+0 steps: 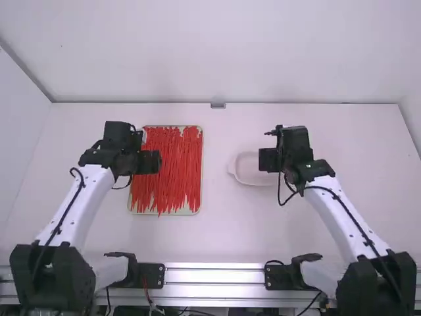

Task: Fasten the cable tie

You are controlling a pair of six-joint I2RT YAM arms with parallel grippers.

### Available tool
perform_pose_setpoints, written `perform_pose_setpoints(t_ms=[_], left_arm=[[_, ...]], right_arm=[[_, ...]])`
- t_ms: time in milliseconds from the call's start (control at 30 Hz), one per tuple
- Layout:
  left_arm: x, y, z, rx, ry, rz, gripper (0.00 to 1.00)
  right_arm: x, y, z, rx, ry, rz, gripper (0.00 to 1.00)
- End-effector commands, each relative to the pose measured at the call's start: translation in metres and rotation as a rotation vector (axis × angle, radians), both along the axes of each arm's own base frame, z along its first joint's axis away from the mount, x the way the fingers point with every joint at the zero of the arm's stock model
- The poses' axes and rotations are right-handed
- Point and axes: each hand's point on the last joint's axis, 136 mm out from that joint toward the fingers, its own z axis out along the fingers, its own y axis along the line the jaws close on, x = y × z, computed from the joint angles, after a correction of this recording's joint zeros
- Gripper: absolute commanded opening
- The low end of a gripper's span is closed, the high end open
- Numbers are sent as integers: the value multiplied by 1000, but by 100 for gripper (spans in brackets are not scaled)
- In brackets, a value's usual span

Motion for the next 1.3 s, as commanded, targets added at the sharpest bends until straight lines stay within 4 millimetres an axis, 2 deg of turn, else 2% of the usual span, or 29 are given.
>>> perform_pose_setpoints(t_ms=[0, 200, 433, 1000, 1267], left_arm=[[9, -2, 4, -25, 13, 6, 91], [21, -3, -2, -40, 64, 10, 96], [25, -4, -6, -54, 96, 15, 99], [22, -4, -7, -62, 116, 35, 99], [30, -1, 0, -59, 78, 34, 99]], right_arm=[[11, 6, 6, 4, 0, -4, 90], [20, 14, -3, -8, 48, 9, 96], [21, 16, -9, -15, 81, 6, 98], [21, 12, -9, -15, 87, -2, 98], [23, 13, -8, -14, 80, 1, 98]])
